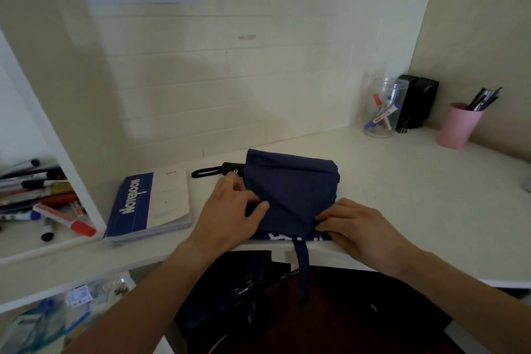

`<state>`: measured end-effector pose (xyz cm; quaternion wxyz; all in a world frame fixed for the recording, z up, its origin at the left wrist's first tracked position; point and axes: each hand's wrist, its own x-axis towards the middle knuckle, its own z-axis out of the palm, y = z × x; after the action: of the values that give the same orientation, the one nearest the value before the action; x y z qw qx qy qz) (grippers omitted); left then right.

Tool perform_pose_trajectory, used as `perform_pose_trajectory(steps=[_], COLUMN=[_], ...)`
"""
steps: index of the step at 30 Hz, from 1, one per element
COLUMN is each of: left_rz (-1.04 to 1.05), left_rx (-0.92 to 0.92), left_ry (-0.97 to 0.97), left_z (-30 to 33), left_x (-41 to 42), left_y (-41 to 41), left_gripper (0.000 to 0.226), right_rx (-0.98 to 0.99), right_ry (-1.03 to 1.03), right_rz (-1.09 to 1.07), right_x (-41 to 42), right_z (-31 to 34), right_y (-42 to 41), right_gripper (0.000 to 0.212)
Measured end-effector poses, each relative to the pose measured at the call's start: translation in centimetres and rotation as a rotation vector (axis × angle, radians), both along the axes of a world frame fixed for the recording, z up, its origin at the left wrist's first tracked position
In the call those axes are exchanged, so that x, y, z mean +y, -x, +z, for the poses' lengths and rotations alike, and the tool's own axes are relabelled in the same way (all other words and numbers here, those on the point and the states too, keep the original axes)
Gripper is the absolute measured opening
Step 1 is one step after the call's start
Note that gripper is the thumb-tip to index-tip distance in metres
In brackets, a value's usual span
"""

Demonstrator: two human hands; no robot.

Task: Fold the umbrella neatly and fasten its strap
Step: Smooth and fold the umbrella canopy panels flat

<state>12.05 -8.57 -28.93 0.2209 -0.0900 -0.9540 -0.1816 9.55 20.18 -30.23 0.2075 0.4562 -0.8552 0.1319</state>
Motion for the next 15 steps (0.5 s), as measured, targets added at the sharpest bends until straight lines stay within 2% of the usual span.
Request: perform_pose_trajectory(steps=[2, 3, 5, 7, 9, 11, 13, 15], left_rz=[-0.112, -0.188, -0.284, -0.280, -0.271, -0.264, -0.259, -0.259], left_rx=[0.120, 0.080, -0.111, -0.244, -0.290, -0.298, -0.279, -0.276], left_ry=[0.089, 0.128, 0.237, 0.371, 0.450, 0.493, 0.530, 0.528], left_z=[0.6, 0.9, 0.8, 0.0, -0.9, -1.4, -1.5, -1.7], left_x=[0.9, 1.4, 2.1, 2.0, 1.7, 1.5, 1.6, 1.5], left_y=[0.6, 0.9, 1.5, 1.6, 1.4, 1.4, 1.6, 1.7], left_gripper=[0.037, 0.041, 0.053, 0.062, 0.063, 0.062, 0.062, 0.062], right_rx=[-0.003, -0.007, -0.030, -0.096, -0.191, -0.295, -0.269, -0.218], right_ry=[-0.005, -0.012, -0.050, -0.118, -0.179, -0.061, 0.146, 0.083], right_rz=[0.009, 0.009, 0.006, -0.013, -0.078, -0.112, -0.113, -0.179], right_x=[0.0, 0.0, -0.1, -0.2, -0.4, -1.4, -3.4, -5.2], right_z=[0.3, 0.5, 0.8, 1.5, 3.2, 5.2, 6.0, 5.0], right_y=[0.1, 0.2, 0.2, 0.1, 0.0, 0.1, 0.7, 1.7], right_gripper=[0.021, 0.021, 0.021, 0.022, 0.023, 0.024, 0.025, 0.036])
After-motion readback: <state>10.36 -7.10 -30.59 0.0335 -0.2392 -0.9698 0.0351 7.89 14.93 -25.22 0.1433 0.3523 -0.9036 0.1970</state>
